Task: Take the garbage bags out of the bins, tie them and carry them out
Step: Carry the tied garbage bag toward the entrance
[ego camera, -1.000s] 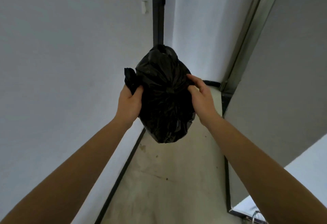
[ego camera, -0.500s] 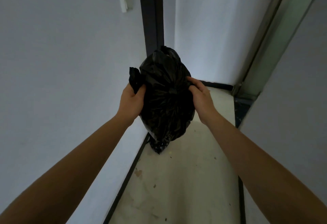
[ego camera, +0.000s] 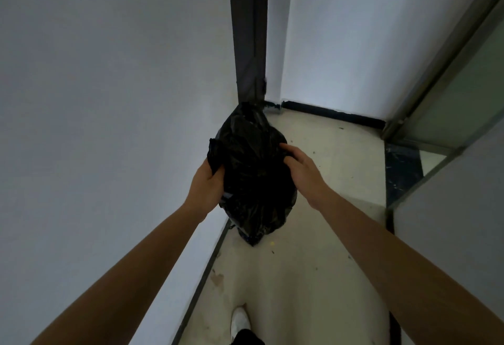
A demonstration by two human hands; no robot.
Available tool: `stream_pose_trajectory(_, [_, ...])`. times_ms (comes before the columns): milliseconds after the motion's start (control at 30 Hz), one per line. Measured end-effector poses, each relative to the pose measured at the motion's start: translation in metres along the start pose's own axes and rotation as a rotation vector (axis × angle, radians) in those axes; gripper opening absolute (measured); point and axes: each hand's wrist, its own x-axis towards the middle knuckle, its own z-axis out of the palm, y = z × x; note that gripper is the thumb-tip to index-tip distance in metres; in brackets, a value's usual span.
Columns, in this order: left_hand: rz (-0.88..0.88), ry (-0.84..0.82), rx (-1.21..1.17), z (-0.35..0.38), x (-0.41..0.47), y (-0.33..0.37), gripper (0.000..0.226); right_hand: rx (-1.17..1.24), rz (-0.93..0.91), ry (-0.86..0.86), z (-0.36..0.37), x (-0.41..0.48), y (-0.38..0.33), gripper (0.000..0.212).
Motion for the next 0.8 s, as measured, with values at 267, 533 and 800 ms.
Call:
stream_pose_trajectory(267, [-0.258,-0.045,0.030,0.027,0.107,-0.112,0.039,-0.077,0.225,-0.069,0.045,0.117,0.109,0.041])
stream_pose_trajectory(533, [-0.726,0.070,-0.027,0.115,0.144,-0.378,0.024,-0.126,0.484,-0.149,0.108,0.178,0.389,0.035])
stream_pose_trajectory(800, [-1.024,0.046,-0.057,0.190,0.121,-0.597,0.040,-0.159,0.759,-0.228,0.163,0.175,0.613,0.038])
